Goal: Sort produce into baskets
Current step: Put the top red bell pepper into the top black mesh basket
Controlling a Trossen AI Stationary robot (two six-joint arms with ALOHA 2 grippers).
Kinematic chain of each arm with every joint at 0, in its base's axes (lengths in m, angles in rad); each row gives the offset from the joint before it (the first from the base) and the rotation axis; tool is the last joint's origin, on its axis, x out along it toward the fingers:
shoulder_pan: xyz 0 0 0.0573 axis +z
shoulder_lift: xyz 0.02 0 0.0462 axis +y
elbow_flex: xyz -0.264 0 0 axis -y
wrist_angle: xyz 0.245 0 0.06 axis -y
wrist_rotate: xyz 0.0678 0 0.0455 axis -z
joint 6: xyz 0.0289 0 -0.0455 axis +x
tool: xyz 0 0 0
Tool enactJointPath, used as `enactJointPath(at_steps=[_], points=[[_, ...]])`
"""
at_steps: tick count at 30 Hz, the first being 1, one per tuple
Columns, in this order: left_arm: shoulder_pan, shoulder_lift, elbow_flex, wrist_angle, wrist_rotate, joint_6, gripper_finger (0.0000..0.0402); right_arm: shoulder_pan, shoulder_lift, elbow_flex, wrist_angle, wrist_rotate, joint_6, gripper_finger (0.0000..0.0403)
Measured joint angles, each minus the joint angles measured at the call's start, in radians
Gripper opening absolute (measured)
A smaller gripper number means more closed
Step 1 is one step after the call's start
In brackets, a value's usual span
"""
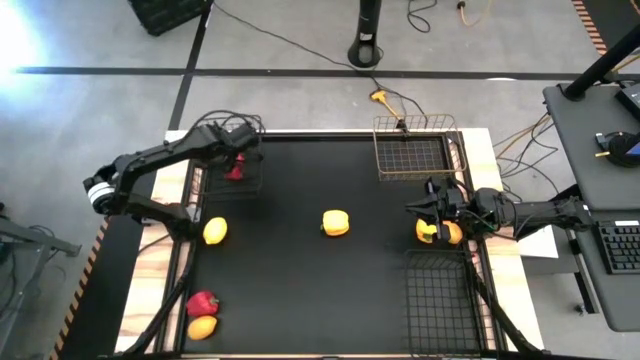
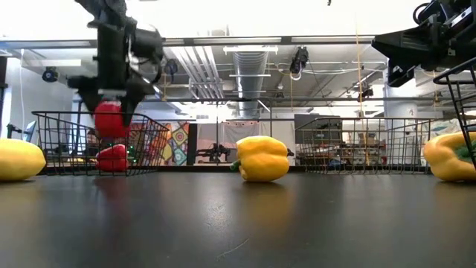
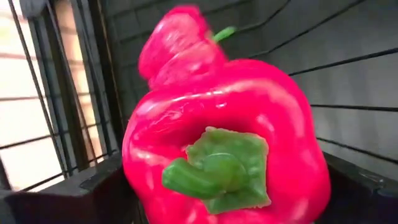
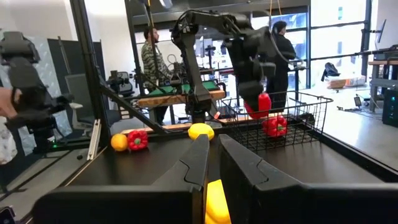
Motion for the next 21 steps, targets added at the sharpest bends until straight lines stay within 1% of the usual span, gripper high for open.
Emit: enactJointPath(at_steps=[4,12,21], points=[[0.039,0.000,-0.073,0.025,0.006,0.001,0.0343,0.000,0.000,0.000,0.000,0.000,0.000,0.0029],[0.050,-0.001,-0.172,0.141,0.010,0.016,0.0343,0.000,0.000,0.000,0.000,0.000,0.000,0.0029],[0.106,-0.001,-0.218,0.196,0.009,0.009,0.0343,0.000,0.000,0.000,0.000,0.000,0.000,0.0029]])
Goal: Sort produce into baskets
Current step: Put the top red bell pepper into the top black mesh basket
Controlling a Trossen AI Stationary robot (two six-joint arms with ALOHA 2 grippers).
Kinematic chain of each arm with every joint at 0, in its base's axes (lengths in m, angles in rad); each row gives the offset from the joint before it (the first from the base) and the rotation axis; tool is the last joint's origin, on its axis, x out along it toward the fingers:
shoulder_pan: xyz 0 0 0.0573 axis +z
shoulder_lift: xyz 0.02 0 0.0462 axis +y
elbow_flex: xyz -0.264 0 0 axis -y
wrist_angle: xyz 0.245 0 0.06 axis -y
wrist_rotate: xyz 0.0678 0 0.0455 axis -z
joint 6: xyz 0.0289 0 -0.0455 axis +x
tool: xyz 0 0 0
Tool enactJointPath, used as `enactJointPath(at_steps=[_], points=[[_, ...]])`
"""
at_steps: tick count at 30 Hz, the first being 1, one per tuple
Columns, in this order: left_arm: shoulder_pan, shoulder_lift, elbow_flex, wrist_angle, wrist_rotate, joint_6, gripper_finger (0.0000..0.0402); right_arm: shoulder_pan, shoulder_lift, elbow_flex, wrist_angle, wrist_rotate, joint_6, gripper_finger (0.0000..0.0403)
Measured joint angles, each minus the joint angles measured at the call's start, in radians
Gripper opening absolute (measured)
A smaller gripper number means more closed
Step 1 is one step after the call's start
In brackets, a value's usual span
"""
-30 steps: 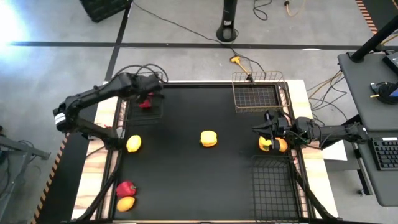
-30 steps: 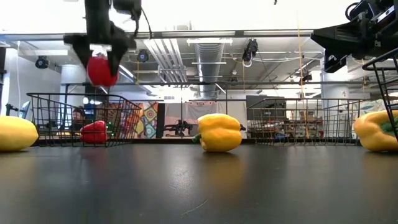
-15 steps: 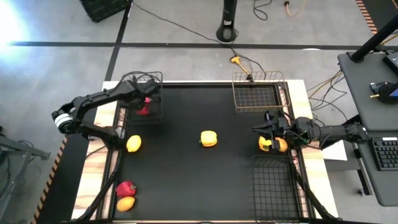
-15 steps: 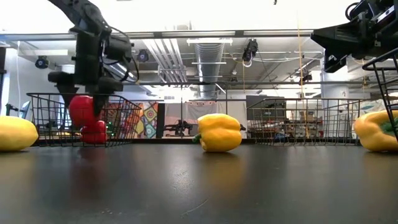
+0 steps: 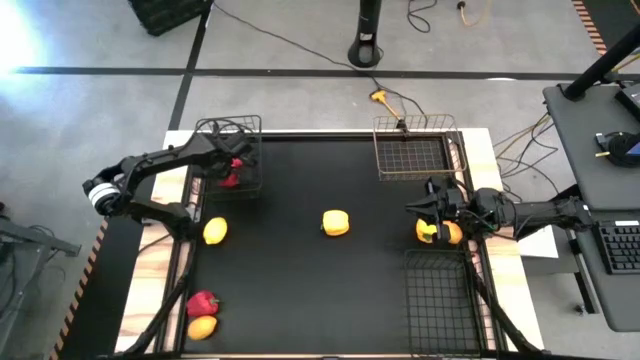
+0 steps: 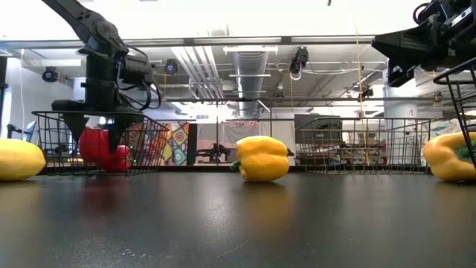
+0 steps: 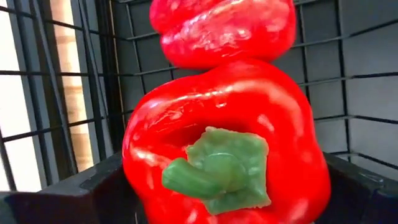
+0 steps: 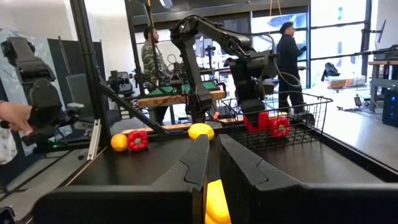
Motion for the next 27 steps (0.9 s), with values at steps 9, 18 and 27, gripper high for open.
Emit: enactJointPath(at_steps=[9,18,27], points=[[0.016,0.000,-0.036,0.046,0.010,-0.025,0.0352,0.000,0.000,0.000,0.000,0.000,0.000,0.0029],[0.016,0.009,-0.036,0.077,0.022,-0.047,0.0354,0.000,0.000,0.000,0.000,0.000,0.000,0.0029],[0.016,0.038,-0.033,0.076,0.037,-0.018,0.0381,0.000,0.000,0.000,0.000,0.000,0.000,0.0029]])
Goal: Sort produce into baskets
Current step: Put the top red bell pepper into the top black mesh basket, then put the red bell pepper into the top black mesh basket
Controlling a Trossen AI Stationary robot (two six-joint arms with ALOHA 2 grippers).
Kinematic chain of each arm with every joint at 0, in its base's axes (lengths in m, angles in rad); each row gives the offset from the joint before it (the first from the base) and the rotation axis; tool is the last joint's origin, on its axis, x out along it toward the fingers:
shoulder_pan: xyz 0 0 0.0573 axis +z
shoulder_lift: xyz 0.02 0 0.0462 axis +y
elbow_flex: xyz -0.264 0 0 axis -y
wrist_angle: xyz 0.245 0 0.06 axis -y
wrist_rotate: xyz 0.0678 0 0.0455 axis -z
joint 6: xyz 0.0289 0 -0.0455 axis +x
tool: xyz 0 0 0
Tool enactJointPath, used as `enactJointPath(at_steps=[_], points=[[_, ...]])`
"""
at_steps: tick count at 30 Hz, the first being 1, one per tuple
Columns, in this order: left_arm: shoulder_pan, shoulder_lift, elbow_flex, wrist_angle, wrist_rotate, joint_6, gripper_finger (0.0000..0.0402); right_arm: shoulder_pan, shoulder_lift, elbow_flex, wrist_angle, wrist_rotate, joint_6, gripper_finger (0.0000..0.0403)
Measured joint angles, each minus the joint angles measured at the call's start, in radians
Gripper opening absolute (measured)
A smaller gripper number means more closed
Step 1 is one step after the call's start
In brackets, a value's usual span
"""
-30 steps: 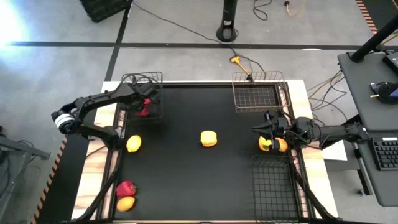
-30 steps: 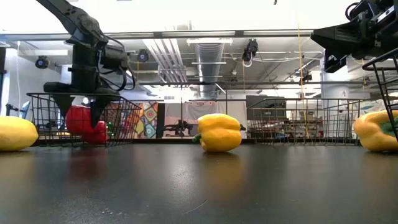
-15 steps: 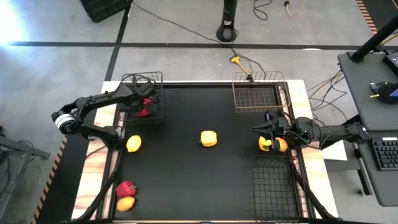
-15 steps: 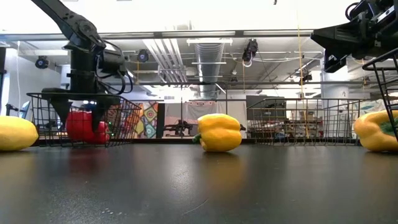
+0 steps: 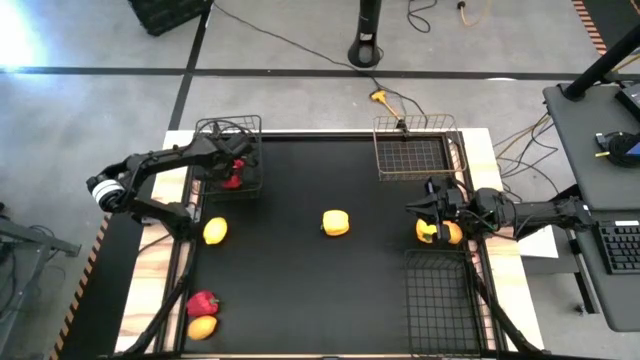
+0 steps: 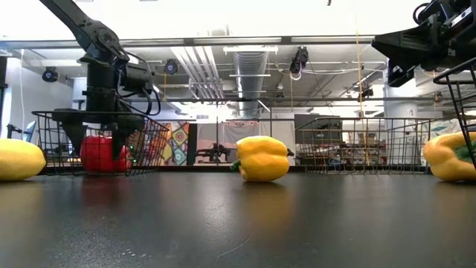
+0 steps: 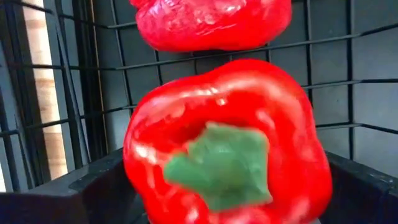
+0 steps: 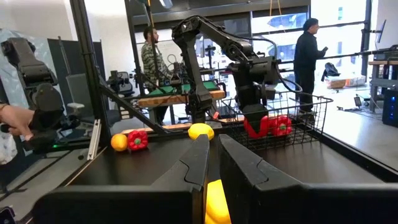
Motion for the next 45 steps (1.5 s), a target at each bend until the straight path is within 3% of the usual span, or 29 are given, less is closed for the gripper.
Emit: enactJointPath(at_steps=[16,25,30,35,40,45], points=[[-0.010,-0.022,0.182,-0.225,0.003,0.064,0.0400,0.000,0.000,0.000,0.000,0.000,0.000,0.0029],[-0.103,-0.115,0.333,-0.361,0.003,0.078,0.0400,0.000,0.000,0.000,0.000,0.000,0.000,0.0029],[-0.266,-0.187,0.399,-0.413,0.098,0.086,0.0400,0.000,0.000,0.000,0.000,0.000,0.000,0.0029],[-0.517,-0.256,0.421,-0.414,0.205,0.038,0.0400,0.000,0.000,0.000,0.000,0.000,0.000,0.0029],[-0.845,-0.286,0.391,-0.364,0.235,-0.204,0.0400,0.000,0.000,0.000,0.000,0.000,0.000,0.0029],[-1.165,-0.242,0.347,-0.340,0.190,-0.497,0.0400,0.000,0.000,0.000,0.000,0.000,0.000,0.0029]])
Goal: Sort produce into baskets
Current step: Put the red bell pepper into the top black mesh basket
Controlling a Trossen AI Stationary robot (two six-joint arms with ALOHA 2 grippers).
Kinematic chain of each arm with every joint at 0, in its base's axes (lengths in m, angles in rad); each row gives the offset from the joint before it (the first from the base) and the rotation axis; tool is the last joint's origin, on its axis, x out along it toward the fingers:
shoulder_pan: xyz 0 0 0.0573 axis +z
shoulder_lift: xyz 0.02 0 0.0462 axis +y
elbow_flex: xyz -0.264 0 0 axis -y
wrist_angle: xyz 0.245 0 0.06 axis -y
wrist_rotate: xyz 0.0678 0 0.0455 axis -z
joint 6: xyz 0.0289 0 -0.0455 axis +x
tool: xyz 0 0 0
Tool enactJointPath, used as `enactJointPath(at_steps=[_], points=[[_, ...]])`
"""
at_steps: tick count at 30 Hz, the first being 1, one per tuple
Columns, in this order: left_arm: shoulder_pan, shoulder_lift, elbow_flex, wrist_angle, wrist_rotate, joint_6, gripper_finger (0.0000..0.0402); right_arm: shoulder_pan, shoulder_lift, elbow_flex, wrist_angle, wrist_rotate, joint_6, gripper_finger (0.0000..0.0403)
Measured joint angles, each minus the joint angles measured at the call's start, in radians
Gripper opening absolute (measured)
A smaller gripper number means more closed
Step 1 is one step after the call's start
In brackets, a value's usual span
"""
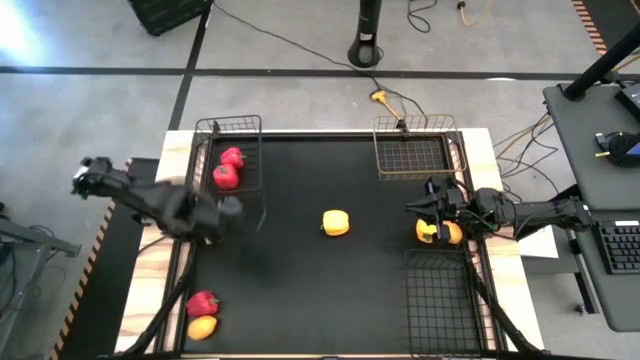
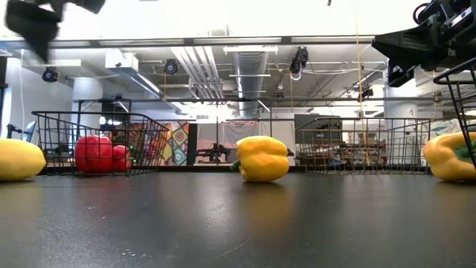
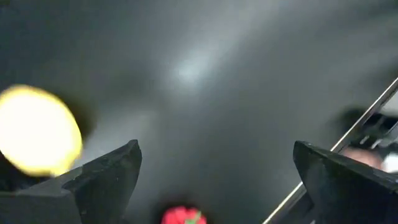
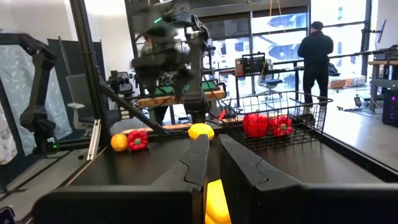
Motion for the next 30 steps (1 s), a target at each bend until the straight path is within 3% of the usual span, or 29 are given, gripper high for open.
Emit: enactJointPath(at_steps=[5,11,18,23,30], points=[[-0.245,0.101,-0.036,0.000,0.002,-0.221,0.0400,0.000,0.000,0.000,0.000,0.000,0.000,0.0029],[-0.402,0.243,-0.036,0.002,0.130,-0.318,0.0400,0.000,0.000,0.000,0.000,0.000,0.000,0.0029],[-0.420,0.352,-0.060,0.020,0.359,-0.235,0.0400,0.000,0.000,0.000,0.000,0.000,0.000,0.0029],[-0.421,0.381,-0.123,0.195,0.476,-0.199,0.0400,0.000,0.000,0.000,0.000,0.000,0.000,0.0029],[-0.425,0.393,-0.163,0.167,0.490,-0.119,0.0400,0.000,0.000,0.000,0.000,0.000,0.000,0.0029]])
